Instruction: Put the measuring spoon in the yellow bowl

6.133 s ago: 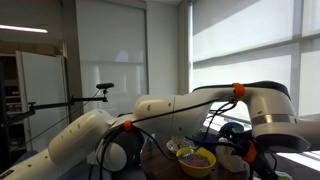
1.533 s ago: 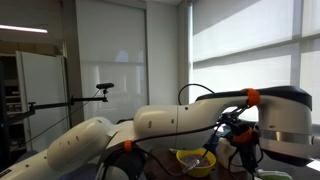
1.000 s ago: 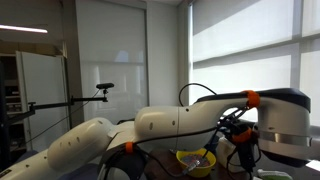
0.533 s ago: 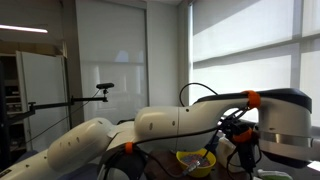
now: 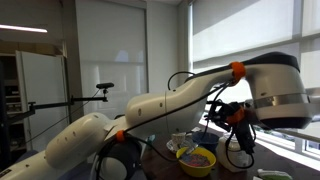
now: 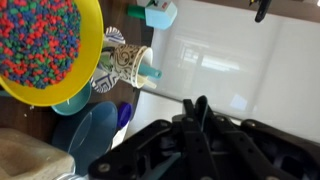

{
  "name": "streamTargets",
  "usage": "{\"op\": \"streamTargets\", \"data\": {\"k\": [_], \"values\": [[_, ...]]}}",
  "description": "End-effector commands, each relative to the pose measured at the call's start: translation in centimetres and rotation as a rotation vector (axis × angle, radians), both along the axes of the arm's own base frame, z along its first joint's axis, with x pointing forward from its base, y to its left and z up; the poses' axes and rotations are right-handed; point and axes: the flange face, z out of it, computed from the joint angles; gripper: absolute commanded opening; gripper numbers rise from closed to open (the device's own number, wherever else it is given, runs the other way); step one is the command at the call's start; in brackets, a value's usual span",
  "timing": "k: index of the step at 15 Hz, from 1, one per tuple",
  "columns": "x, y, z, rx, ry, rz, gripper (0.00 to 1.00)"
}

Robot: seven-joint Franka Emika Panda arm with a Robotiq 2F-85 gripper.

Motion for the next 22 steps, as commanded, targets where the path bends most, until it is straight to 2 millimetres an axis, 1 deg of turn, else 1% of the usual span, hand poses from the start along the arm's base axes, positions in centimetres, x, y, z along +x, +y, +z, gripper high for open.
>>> {"op": "streamTargets", "data": {"k": [1,3,5,7,8,10,11,12,14,15,16,17,18,19,21,22], "values": [[-2.9,3.1,3.7,-0.161,0.056,0.114,0.02],[-4.5,3.2,4.3,-0.264,0.103,0.153,0.02],[-5.6,4.4,4.1,-0.363,0.151,0.214,0.02],[-6.5,5.5,3.1,-0.435,0.184,0.299,0.02],[-7.1,5.6,2.3,-0.463,0.197,0.342,0.02],[-8.6,5.1,0.2,-0.5,0.224,0.436,0.02],[-9.2,4.0,-0.2,-0.504,0.225,0.442,0.02],[-7.0,4.7,0.6,-0.495,0.204,0.39,0.08],[-8.1,3.7,-0.4,-0.491,0.213,0.41,0.08],[-8.3,3.3,-0.7,-0.484,0.216,0.409,0.02],[-8.3,4.4,-2.7,-0.513,0.277,0.472,0.02],[-8.5,4.5,-3.1,-0.566,0.314,0.496,0.02],[-7.9,5.1,-3.8,-0.592,0.339,0.508,0.02],[-7.3,5.5,-3.9,-0.637,0.361,0.514,0.02],[-5.7,7.2,-4.0,-0.726,0.372,0.559,0.02],[-4.9,8.4,-3.5,-0.765,0.358,0.588,0.02]]}}
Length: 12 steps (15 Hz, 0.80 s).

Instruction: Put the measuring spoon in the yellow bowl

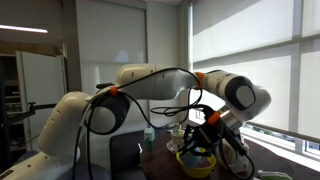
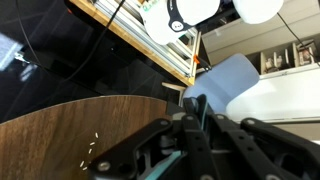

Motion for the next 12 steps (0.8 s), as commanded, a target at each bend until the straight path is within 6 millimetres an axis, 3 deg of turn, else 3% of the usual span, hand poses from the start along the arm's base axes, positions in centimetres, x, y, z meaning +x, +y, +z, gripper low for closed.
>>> {"op": "streamTargets", "data": {"k": [1,6,12], "values": [[1.9,3.4,2.0,-0.143,-0.015,0.131,0.02],[3.6,5.5,4.1,-0.386,-0.006,0.281,0.02],[7.5,6.5,1.8,-0.583,-0.098,0.5,0.02]]}}
